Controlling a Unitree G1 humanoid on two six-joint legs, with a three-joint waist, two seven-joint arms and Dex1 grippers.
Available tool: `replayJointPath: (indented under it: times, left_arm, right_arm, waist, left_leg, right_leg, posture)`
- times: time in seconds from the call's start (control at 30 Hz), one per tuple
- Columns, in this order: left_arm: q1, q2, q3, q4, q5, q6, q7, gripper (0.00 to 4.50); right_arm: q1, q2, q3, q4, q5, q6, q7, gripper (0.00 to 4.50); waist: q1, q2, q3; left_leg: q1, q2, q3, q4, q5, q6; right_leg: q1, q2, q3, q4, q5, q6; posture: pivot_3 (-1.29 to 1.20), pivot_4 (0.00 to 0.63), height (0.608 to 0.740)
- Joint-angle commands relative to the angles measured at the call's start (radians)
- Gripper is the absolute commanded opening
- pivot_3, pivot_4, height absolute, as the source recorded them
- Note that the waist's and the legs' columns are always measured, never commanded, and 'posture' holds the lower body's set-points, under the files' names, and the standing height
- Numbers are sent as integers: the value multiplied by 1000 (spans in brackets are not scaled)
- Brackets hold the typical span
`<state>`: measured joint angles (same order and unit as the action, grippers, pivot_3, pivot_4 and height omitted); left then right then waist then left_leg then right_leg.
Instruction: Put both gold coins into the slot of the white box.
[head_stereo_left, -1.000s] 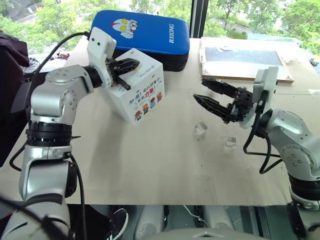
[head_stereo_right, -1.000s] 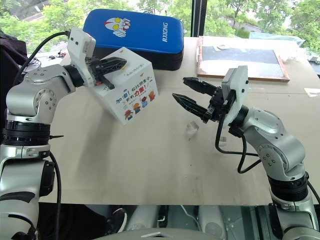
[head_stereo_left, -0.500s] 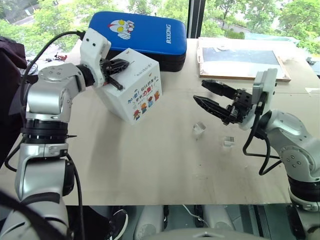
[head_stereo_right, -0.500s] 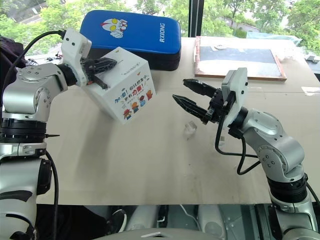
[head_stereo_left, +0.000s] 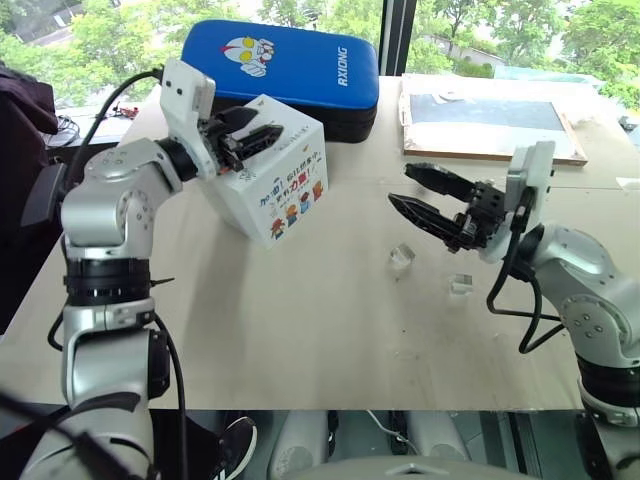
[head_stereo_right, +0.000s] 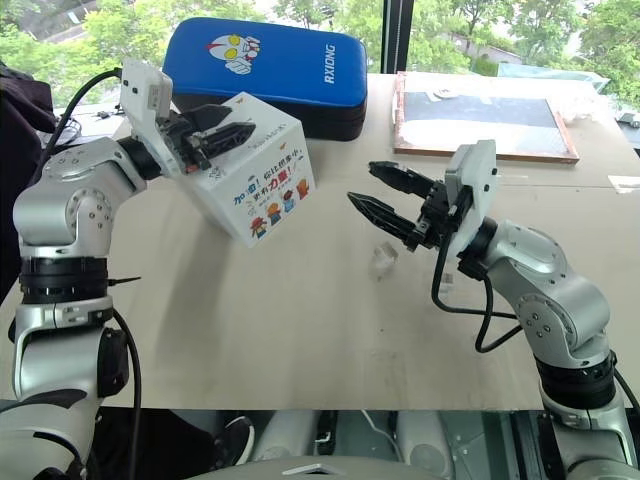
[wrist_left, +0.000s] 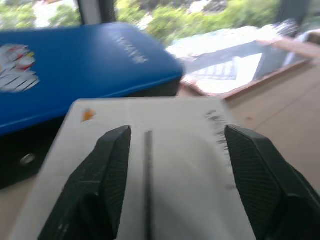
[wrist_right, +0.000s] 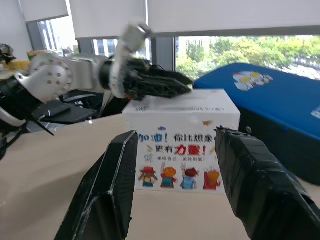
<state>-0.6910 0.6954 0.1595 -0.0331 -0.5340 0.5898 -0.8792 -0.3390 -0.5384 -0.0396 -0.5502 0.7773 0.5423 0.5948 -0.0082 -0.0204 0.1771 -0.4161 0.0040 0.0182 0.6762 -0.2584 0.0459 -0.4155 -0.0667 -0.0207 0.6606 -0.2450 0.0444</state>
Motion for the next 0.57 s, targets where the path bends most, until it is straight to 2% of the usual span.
replayJointPath:
  times: [0.03, 0.17, 0.23, 0.33, 0.37, 0.4, 0.43, 0.47, 0.53, 0.57]
  left_arm:
    - [98, 26, 18, -225, -137, 58, -90, 3006]
    - [272, -4, 19, -405, -242, 179, 3, 3006]
    - [398, -32, -23, -474, -196, 169, 69, 3006]
    - [557, -110, -85, -479, -61, 32, 150, 3006]
    - [602, -125, -107, -448, -24, 6, 162, 3041]
    - [642, -124, -138, -420, 30, -48, 154, 3277]
    - [681, -129, -160, -392, 65, -88, 147, 3550]
    - [708, -131, -175, -371, 89, -119, 139, 3980]
    - [742, -140, -198, -334, 143, -197, 138, 4329]
    - [751, -146, -205, -320, 164, -225, 143, 4329]
  right_arm:
    - [75, -40, -78, -32, -1, -25, 35, 2642]
    - [286, -102, -178, 17, -68, -120, 141, 2642]
    - [385, -101, -230, 70, -88, -175, 183, 2642]
    - [494, -120, -251, 165, -174, -286, 265, 2642]
    - [523, -132, -249, 200, -205, -324, 298, 3135]
    - [542, -133, -251, 228, -218, -348, 318, 3389]
    - [557, -128, -254, 259, -226, -370, 333, 3810]
    - [565, -123, -256, 285, -233, -390, 344, 4419]
    - [578, -114, -249, 348, -281, -476, 368, 4500]
    - [583, -114, -243, 373, -302, -513, 381, 4500]
  waist:
    - [1, 0, 0]
    - [8, 0, 0]
    - [8, 1, -1]
    - [7, 2, -1]
    - [7, 2, -1]
    - [8, 2, -1]
    - [7, 2, -1]
    - [7, 2, -1]
    - [7, 2, -1]
    - [7, 2, -1]
  left_leg:
    - [0, 0, 0, 0, 0, 0]
    - [2, 0, 0, -1, -1, 2]
    - [3, 0, 0, -1, -3, 4]
    - [7, 0, 2, -1, -3, 5]
    - [8, 0, 2, -1, -3, 5]
    - [8, 0, 3, -1, -3, 5]
    - [9, 0, 3, -1, -3, 5]
    - [14, 1, 4, -1, -3, 5]
    - [19, 2, 4, -2, -3, 5]
    - [20, 3, 4, -2, -3, 5]
  right_leg:
    - [0, -4, 1, 0, 0, 0]
    - [1, -4, 0, 0, 0, 0]
    - [3, -4, 1, 1, 0, 0]
    - [5, -3, 4, 1, 0, 0]
    - [6, -3, 4, 1, 0, 0]
    - [6, -2, 5, 2, 0, 0]
    - [7, -1, 5, 2, 0, -1]
    - [10, 2, 6, 2, 0, -2]
    - [14, 2, 7, 2, -2, -5]
    - [14, 2, 7, 1, -1, -7]
  posture:
    - [0, 150, 740]
    - [0, 150, 740]
    - [0, 150, 740]
    - [0, 150, 740]
    - [0, 150, 740]
    - [0, 150, 740]
    - [0, 150, 740]
    - [0, 150, 740]
    - [0, 150, 740]
    - [0, 150, 740]
